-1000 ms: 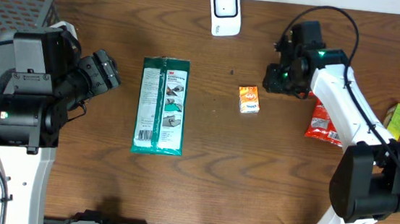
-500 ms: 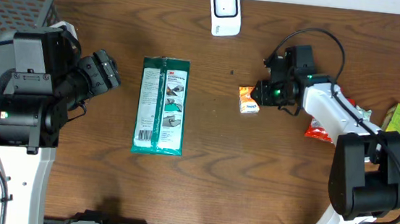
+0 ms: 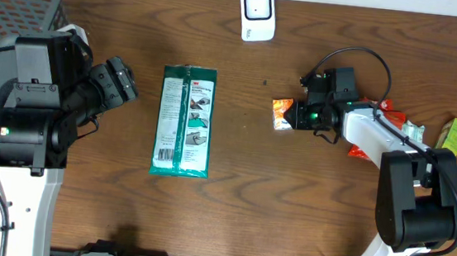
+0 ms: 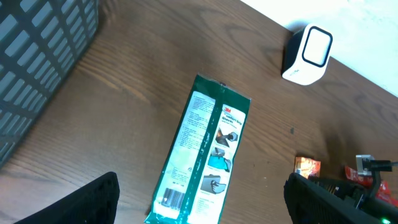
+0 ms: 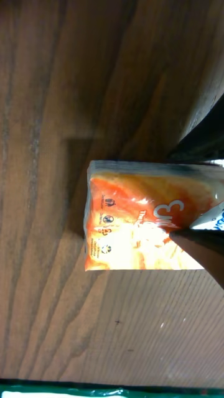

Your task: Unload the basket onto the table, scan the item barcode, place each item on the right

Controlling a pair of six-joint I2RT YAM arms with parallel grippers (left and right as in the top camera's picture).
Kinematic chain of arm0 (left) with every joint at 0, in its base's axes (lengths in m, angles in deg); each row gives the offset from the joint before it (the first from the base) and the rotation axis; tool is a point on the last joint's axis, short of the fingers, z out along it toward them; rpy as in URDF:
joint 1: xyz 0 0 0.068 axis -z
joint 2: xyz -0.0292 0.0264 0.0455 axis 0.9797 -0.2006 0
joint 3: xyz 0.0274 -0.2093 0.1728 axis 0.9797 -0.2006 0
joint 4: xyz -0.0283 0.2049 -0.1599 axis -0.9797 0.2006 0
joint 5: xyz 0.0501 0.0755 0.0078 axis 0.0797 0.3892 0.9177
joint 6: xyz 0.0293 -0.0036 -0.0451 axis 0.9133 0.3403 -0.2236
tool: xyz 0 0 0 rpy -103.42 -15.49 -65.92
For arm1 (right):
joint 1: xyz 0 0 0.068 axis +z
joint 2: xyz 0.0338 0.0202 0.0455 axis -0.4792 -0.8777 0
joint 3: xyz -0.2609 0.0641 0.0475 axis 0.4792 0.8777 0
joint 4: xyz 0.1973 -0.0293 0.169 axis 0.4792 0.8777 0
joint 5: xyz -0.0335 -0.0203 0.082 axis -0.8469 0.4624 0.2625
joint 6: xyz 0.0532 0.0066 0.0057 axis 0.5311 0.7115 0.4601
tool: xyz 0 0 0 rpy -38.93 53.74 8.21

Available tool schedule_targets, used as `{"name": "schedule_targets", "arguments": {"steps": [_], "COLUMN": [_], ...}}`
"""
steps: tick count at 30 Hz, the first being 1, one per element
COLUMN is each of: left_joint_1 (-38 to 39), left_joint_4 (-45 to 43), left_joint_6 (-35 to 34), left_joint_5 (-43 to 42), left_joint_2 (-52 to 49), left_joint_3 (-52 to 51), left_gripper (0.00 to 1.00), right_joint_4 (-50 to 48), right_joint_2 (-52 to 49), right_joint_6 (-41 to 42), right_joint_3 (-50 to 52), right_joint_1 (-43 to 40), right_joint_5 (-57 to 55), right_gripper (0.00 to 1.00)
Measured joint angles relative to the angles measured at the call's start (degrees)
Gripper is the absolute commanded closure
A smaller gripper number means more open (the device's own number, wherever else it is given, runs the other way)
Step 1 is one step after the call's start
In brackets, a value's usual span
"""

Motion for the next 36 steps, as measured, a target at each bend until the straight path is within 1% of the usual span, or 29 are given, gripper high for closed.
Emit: {"name": "schedule_targets", "arguments": {"steps": [2, 3, 5, 8, 11, 15, 18, 20, 23, 27, 31, 36], "left_joint_1": [0.00, 0.00, 0.00, 0.00, 0.00, 0.00, 0.00, 0.00, 0.00, 0.00, 0.00, 0.00], "left_joint_4": [0.00, 0.00, 0.00, 0.00, 0.02, 0.00, 0.00, 0.00, 0.00, 0.00, 0.00, 0.00], "left_joint_6": [-0.02, 0.00, 0.00, 0.00, 0.00, 0.00, 0.00, -0.02, -0.02, 0.00, 0.00, -0.02], "left_joint_5": [0.00, 0.00, 0.00, 0.00, 0.00, 0.00, 0.00, 0.00, 0.00, 0.00, 0.00, 0.00], "left_joint_2": [0.00, 0.00, 0.00, 0.00, 0.00, 0.00, 0.02, 0.00, 0.00, 0.00, 0.00, 0.00], "left_joint_3": [0.00, 0.00, 0.00, 0.00, 0.00, 0.00, 0.00, 0.00, 0.00, 0.00, 0.00, 0.00], "left_gripper": [0.14, 0.14, 0.14, 0.14, 0.14, 0.14, 0.14, 0.14, 0.14, 0.14, 0.14, 0.14], "right_joint_4": [-0.90, -1.09, -1.40, -1.27, 1.16, 4.66, 7.58, 8.90, 9.40, 9.75, 9.68, 10.27], "right_joint_2": [0.02, 0.04, 0.11, 0.33, 1.51, 6.08, 11.85, 14.47, 15.63, 15.56, 15.56, 15.56], "right_joint_6": [0.35, 0.50, 1.07, 1.09, 0.81, 0.13, -0.09, -0.42, -0.90, -1.33, -1.38, -1.38], "right_joint_3": [0.57, 0.66, 0.68, 0.68, 0.68, 0.68, 0.57, 0.42, 0.20, 0.20, 0.20, 0.07], "right_joint_1": [-0.02, -0.02, -0.02, -0.02, -0.09, 0.04, 1.70, 4.28, 9.49, 15.58, 17.75, 18.16], "right_joint_5": [0.39, 0.55, 0.83, 0.96, 0.70, -1.88, -7.96, -12.31, -20.39, -28.13, -31.58, -34.16], "right_gripper": [0.94, 0.97, 0.99, 0.99, 0.99, 0.99, 0.99, 0.99, 0.99, 0.99, 0.99, 0.99]}}
